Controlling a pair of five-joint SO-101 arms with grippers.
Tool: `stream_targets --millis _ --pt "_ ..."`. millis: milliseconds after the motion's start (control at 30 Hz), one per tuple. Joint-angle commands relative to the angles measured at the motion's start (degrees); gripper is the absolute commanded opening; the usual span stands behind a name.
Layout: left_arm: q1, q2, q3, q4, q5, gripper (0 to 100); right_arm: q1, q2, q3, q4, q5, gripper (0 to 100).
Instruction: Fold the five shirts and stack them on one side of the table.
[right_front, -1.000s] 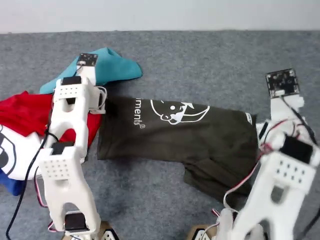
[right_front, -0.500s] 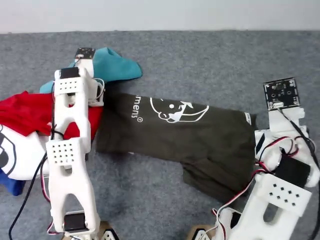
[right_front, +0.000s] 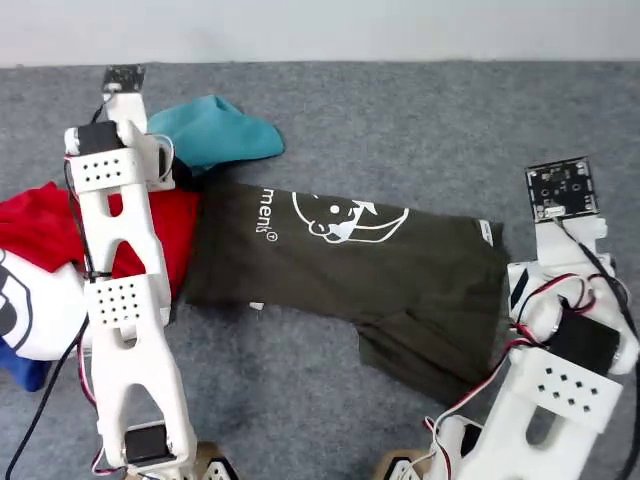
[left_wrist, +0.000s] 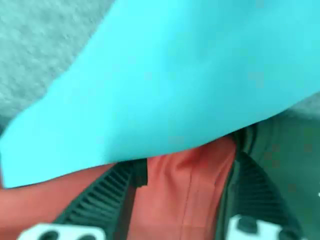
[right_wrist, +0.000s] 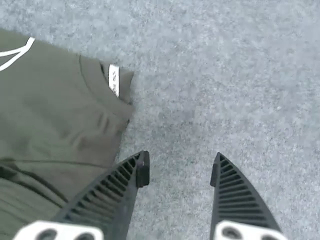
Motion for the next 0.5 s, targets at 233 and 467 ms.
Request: stream_targets --millis 233,467 --pt "3.69 -16.88 18.15 1.41 0.18 27 0.22 -1.10 -0.18 8.22 0.44 20.1" --pt "16.53 -40.53 45.41 1.41 -6.07 27 -0.31 -0.48 0.53 23.96 3.16 20.1"
